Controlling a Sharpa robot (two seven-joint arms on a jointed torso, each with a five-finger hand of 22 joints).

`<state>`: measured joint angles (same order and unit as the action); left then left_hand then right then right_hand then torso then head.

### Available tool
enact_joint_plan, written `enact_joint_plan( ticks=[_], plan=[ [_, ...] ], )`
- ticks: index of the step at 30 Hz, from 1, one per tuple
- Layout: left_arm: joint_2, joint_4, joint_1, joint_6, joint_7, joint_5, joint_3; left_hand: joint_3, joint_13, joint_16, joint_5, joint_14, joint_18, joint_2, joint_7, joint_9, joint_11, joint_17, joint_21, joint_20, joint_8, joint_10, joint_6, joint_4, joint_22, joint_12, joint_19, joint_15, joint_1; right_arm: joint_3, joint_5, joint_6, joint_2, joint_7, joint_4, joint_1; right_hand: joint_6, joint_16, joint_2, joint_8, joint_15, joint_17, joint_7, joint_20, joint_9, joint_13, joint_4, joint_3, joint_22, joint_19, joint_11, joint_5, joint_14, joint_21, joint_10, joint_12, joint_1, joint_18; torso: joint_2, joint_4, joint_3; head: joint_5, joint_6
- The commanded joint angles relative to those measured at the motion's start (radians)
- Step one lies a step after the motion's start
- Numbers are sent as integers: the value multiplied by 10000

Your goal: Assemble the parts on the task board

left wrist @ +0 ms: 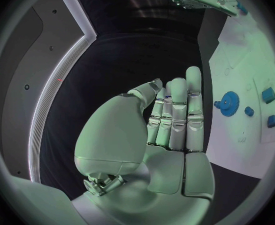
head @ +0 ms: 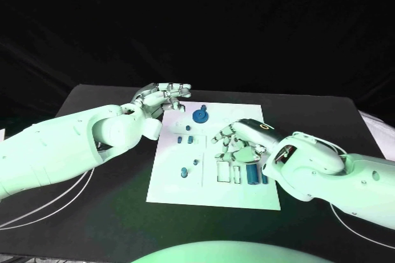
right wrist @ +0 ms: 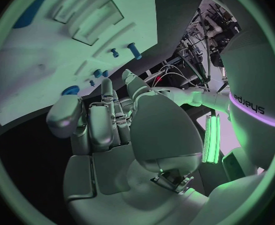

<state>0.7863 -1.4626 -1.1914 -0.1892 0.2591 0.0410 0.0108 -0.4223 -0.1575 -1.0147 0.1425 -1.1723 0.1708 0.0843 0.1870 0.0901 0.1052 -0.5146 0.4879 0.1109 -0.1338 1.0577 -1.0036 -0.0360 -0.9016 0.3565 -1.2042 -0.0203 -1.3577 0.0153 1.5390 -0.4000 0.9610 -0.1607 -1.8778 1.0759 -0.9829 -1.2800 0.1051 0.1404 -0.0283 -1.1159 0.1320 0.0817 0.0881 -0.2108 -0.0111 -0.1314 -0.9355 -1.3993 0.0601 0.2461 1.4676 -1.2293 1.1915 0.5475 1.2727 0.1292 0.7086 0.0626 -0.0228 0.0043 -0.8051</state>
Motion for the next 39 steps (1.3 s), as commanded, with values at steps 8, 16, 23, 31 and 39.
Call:
enact_joint_plan(
  ticks=[8,16,23,31,39],
  plan=[
    [118,-103,1,182,29,-136,-2,5,-18,-40,20,74,105,-16,-19,-13,-2,15,-59,55,-61,-67,79,-76,10,43,-37,7,-57,194,-1181,213,1682,-2020,-825,61,-504,-703,-23,366,-240,-876,-221,-289,53,-6345,863,975,-842,-222,-402,911,505,-593,1274,5370,-795,-312,-37,-206,16,-278,113],
    [118,-108,2,183,29,-141,-12,5,-18,-40,20,74,105,-16,-19,-13,-2,15,-59,55,-61,-67,79,-76,10,43,-37,7,-57,313,-540,591,2087,-2803,-975,48,-580,-927,-131,642,-273,-1153,-285,-297,150,-7793,1369,1494,-1104,-241,-419,1127,521,-768,1193,6344,-912,-353,-57,-214,5,-399,135],
    [113,-77,12,181,32,-142,-28,5,-20,-42,21,75,105,-20,-19,-13,-1,19,-60,55,-66,-71,79,-78,11,51,-38,6,-58,351,-87,1079,2088,-3279,-995,28,-555,-1097,-189,772,-276,-1404,-314,-307,203,-8166,1822,1901,-1265,-250,-416,1407,548,-863,1184,6495,-1057,-372,-43,-212,-5,-399,118],
    [84,-58,54,196,43,-142,-33,5,-22,-43,21,76,105,-22,-18,-14,-1,21,-61,56,-69,-73,80,-79,11,57,-38,6,-59,369,-43,1601,1951,-3580,-896,-33,-496,-1261,-213,783,-266,-1661,-303,-301,211,-8238,2005,2073,-1426,-286,-405,1309,584,-957,1169,6474,-1027,-399,-45,-222,-5,-397,101],
    [77,-53,71,199,44,-142,-34,5,-22,-43,21,76,105,-22,-18,-14,-1,21,-61,56,-69,-73,80,-79,11,57,-38,6,-59,379,-40,2015,1817,-3661,-847,-121,-572,-1298,-317,853,-272,-1711,-326,-301,250,-8340,2211,2193,-1491,-291,-420,1289,583,-999,1191,6476,-1012,-406,-51,-221,-7,-393,103]
  ],
)
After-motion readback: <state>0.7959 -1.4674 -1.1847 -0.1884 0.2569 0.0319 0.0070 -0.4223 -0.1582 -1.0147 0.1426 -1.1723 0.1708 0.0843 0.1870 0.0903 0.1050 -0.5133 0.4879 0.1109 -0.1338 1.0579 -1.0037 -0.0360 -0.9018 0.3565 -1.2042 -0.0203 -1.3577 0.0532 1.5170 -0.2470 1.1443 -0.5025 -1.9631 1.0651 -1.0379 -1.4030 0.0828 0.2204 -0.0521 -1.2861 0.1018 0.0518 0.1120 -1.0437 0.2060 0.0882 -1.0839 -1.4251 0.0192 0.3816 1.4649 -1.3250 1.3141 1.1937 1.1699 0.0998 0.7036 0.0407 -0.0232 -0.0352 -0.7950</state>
